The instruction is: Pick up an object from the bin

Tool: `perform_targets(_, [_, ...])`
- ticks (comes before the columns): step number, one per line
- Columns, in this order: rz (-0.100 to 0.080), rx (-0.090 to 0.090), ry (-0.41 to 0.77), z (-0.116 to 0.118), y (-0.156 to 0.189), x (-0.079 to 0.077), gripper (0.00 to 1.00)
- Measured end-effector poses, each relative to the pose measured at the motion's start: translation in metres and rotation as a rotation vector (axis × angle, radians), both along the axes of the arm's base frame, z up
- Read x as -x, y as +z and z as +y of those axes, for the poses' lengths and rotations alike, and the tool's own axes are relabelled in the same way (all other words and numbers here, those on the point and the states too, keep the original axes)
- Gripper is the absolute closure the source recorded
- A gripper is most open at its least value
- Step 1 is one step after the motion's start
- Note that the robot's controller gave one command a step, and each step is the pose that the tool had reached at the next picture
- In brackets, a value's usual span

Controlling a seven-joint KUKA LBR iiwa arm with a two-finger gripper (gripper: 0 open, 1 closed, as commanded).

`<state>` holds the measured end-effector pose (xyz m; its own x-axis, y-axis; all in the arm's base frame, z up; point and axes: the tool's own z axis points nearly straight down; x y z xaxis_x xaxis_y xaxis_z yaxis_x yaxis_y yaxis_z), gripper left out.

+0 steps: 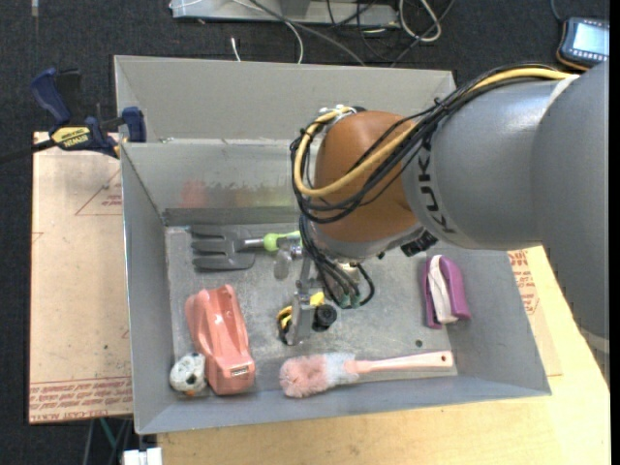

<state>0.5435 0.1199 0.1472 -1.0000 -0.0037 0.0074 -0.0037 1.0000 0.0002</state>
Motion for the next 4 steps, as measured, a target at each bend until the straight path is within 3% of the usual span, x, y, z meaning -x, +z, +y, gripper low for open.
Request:
perform_targets(1, [-0.007, -0.001, -0.005, -0.001, 0.004, -0.002, 0.00])
perform_targets(2, [-0.008, -0.002, 0.149, -0.037, -0.065, -0.008, 0.00])
perform_targets(3, [-0.014, -0.005, 0.282, -0.038, -0.077, -0.017, 0.00])
perform_targets(4, [-0.011, -0.005, 0.317, -0.029, -0.077, -0.027, 0.00])
